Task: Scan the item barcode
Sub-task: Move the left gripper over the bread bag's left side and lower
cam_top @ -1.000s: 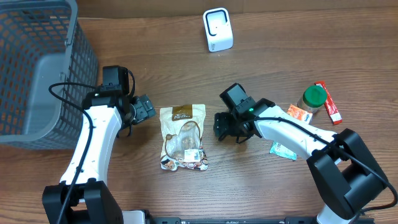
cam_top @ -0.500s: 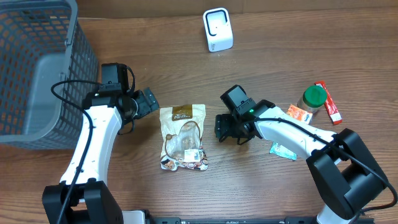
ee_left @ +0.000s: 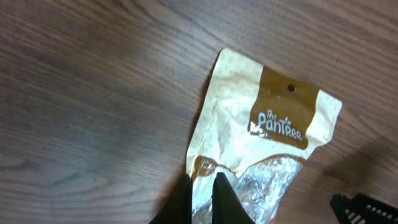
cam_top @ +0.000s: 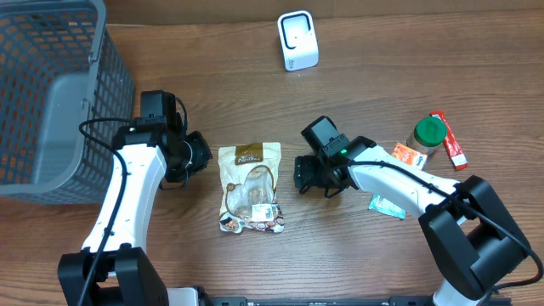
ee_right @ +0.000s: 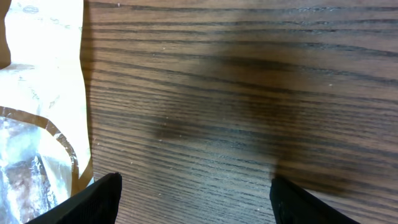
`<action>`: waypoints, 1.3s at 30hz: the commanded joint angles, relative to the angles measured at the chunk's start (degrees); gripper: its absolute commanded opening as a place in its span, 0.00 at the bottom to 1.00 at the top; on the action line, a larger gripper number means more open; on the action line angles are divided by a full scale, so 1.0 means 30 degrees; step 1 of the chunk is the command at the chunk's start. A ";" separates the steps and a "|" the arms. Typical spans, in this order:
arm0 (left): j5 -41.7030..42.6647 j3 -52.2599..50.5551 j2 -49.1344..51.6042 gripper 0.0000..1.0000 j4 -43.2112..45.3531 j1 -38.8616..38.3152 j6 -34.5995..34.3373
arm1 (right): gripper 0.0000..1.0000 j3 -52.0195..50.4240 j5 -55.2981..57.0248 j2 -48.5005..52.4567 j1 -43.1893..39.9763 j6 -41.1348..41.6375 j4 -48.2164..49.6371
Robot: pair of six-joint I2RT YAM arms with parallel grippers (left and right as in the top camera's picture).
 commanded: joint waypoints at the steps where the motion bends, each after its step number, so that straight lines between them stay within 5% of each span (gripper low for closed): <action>1: 0.0372 0.0226 -0.0036 0.05 -0.0437 -0.0073 0.0146 | 0.78 -0.0080 0.0240 0.0058 -0.0015 -0.0095 0.0117; 10: 0.0007 0.0226 -0.0036 0.12 -0.0758 -0.2091 0.0117 | 0.80 -0.0080 0.0240 0.0058 -0.0015 -0.0087 0.0102; 23: -0.4699 0.0211 0.2004 0.13 -0.0525 -0.4546 -0.2528 | 0.83 -0.0080 0.0240 0.0058 -0.0015 -0.0087 -0.0240; 33: -0.4415 0.0211 0.5421 0.13 0.1945 -0.4612 -0.1807 | 0.83 -0.0080 0.1297 0.0058 -0.0036 -0.0080 -0.0729; 39: -0.0568 0.0219 0.5552 0.11 0.4401 -0.5034 0.0860 | 0.85 -0.0080 0.1960 0.0058 -0.0211 -0.0080 -0.1100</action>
